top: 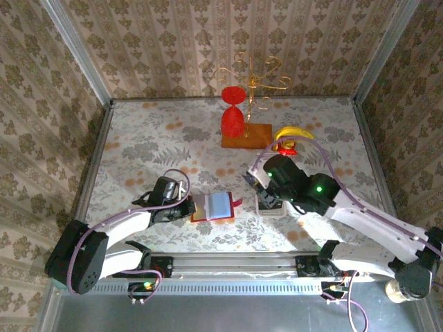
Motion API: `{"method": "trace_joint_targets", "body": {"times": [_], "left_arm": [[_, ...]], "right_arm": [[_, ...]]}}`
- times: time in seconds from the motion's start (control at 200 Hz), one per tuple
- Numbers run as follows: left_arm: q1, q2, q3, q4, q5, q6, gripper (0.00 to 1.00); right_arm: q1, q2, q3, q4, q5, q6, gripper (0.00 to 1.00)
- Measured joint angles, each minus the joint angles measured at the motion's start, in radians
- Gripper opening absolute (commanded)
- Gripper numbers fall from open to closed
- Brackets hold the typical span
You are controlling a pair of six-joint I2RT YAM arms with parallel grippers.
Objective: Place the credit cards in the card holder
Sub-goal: Insert the credit card into the card slot.
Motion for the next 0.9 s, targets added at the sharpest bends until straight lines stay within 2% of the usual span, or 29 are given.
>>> {"method": "trace_joint_targets", "body": {"times": [0.2,0.315,0.57,0.905], "left_arm": [[-0.005,-0.012,-0.004,-0.008,-0.010,0.000,0.00],[-0.008,-0.012,-0.004,-0.008,-0.015,0.000,0.00],[-0.012,-0.012,-0.004,-0.008,-0.019,0.000,0.00],[-0.012,-0.012,-0.004,-0.008,-0.019,0.000,0.00]], "right_arm": [[0.010,0.276,0.001,0.221,-0.219,0.573,0.00],[0.048,0.435,0.000,0.303,-0.257,0.764,0.00],[0.084,0.609,0.010,0.381,-0.259,0.924,0.00],[0.055,0.621,0.010,0.476,-0.259,0.977,0.00]]}}
